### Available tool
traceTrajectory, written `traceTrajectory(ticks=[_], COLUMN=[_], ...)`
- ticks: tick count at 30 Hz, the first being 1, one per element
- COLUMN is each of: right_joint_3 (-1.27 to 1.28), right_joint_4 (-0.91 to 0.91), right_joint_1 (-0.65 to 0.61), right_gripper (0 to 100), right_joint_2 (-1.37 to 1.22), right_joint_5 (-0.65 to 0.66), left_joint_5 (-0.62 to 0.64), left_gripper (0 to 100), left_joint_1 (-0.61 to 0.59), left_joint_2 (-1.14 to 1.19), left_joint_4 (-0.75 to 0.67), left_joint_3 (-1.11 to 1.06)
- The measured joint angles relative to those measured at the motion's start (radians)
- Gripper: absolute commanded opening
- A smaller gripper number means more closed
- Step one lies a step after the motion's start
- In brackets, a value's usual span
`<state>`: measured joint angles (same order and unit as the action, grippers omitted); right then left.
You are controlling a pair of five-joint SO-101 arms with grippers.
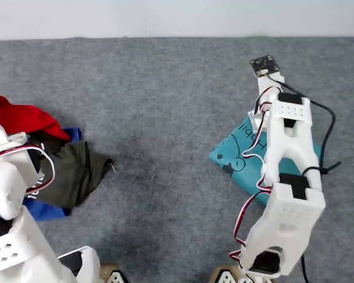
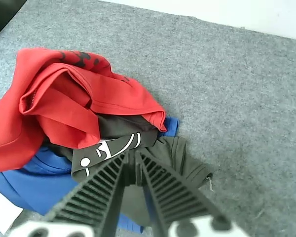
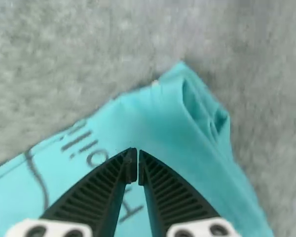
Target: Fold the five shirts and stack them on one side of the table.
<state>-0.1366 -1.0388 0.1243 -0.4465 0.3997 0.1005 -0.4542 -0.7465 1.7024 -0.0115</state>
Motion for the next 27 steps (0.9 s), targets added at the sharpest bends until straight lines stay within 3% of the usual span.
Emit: traceTrajectory(ticks=[5, 16, 20, 27], right_joint_3=[-0.003, -0.003, -0.003, -0.003], right_joint_4=[-0.021, 0.324, 0.273, 0.029], right_joint_1=[0.000, 0.002, 0.002, 0.002], right_gripper=[0.9, 0.9, 0.9, 0.9], right_joint_2=[0.046, -0.135, -0.112, 0.055], right_joint_5=[-0.048, 0.008, 0.014, -0.074], left_joint_5=[0.000, 0.000, 0.000, 0.000], left_gripper=[1, 1, 1, 1], left_joint_1=[0.000, 0.000, 0.000, 0.000], left_joint_2=[0.000, 0.000, 0.000, -0.026], left_joint_4=[0.000, 0.000, 0.000, 0.000], left_joint_3=[0.000, 0.000, 0.000, 0.000])
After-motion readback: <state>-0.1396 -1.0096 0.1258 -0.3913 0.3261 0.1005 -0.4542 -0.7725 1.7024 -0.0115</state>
